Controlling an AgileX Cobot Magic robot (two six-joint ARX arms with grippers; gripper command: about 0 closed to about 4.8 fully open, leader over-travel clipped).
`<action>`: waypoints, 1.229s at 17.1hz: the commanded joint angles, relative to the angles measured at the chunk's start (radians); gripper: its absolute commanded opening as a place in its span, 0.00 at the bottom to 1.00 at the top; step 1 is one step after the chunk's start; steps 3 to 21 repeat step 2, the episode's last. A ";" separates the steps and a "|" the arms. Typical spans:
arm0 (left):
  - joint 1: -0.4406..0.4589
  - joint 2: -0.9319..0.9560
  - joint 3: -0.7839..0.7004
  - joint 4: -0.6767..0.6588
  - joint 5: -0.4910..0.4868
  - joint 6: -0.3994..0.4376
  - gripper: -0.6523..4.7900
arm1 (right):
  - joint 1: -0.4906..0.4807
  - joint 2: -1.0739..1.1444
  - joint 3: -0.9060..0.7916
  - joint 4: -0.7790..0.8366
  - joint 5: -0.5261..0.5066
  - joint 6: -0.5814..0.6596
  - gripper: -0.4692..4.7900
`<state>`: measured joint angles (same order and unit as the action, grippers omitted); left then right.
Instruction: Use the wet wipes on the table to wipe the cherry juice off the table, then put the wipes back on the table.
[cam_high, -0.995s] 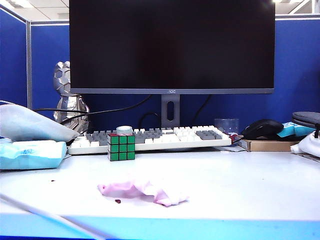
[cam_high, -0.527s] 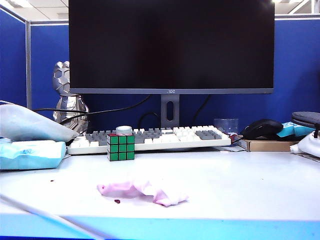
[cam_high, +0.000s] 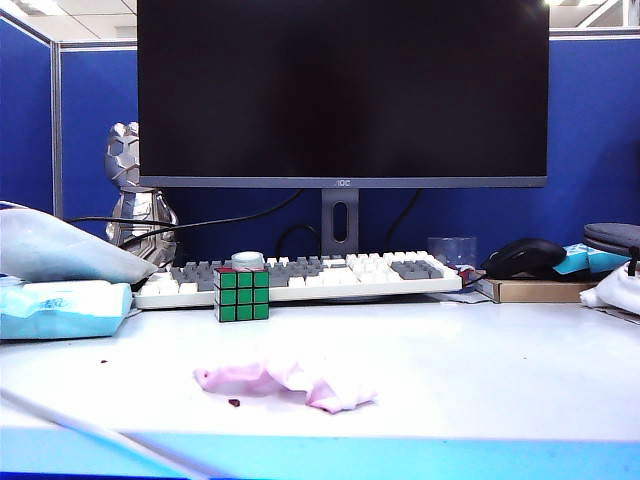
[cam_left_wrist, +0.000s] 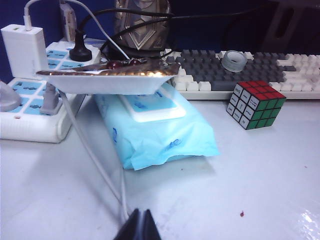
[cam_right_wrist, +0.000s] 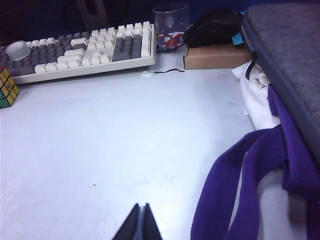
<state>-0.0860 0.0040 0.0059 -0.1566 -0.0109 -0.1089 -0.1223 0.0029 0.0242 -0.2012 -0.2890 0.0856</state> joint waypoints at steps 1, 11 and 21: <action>0.002 -0.003 -0.001 -0.014 0.000 -0.003 0.16 | 0.000 0.000 0.000 0.000 -0.002 0.000 0.09; 0.002 -0.003 -0.001 -0.014 0.000 -0.003 0.16 | 0.000 0.000 0.000 0.001 -0.002 0.000 0.09; 0.002 -0.003 -0.001 -0.014 0.000 -0.003 0.16 | 0.000 0.000 0.000 0.001 -0.002 0.000 0.09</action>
